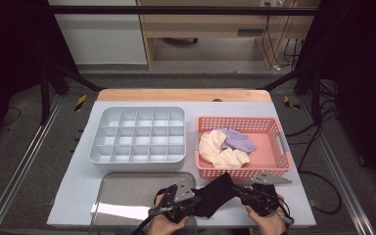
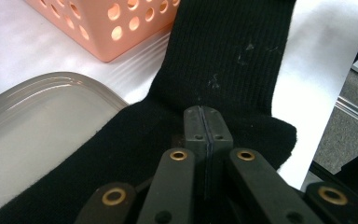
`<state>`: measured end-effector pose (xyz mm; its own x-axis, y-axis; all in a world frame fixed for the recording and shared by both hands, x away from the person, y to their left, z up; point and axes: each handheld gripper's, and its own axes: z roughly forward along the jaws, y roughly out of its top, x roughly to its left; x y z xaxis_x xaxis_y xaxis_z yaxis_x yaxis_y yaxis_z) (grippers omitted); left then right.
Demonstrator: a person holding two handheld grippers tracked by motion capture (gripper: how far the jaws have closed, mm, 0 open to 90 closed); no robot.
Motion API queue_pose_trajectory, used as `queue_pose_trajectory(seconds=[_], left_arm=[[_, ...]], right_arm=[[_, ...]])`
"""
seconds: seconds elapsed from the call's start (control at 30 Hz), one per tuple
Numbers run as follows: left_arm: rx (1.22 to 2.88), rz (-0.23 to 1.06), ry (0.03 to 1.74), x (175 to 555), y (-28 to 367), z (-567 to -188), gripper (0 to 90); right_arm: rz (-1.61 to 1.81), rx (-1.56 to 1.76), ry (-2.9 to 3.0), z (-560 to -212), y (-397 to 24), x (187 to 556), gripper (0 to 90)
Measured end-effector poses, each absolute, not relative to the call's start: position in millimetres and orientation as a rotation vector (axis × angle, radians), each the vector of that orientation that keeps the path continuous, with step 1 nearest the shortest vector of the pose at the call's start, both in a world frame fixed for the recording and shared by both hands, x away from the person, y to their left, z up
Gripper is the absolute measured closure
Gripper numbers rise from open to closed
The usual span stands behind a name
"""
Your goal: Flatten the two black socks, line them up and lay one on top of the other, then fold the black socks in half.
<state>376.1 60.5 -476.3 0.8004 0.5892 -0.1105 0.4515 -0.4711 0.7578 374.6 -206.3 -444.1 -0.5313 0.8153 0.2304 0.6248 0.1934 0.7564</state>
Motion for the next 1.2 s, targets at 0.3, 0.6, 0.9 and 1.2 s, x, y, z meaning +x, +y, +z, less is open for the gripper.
queue_pose_trajectory(seconds=[0.3, 0.6, 0.9, 1.2], left_arm=[[2.148, 0.206, 0.767, 376, 59, -477, 89.5], [2.109, 0.195, 0.779, 376, 70, -463, 88.5], [2.009, 0.365, 0.911, 378, 150, -424, 87.9], [1.987, 0.393, 1.056, 375, 197, -444, 88.6]], right_arm=[[1.327, 1.278, 2.257, -426, -197, 365, 81.6], [1.367, 1.215, 2.292, -416, -186, 360, 81.7], [1.369, 1.203, 2.311, -411, -178, 359, 81.7], [1.387, 1.157, 2.329, -402, -164, 360, 81.7]])
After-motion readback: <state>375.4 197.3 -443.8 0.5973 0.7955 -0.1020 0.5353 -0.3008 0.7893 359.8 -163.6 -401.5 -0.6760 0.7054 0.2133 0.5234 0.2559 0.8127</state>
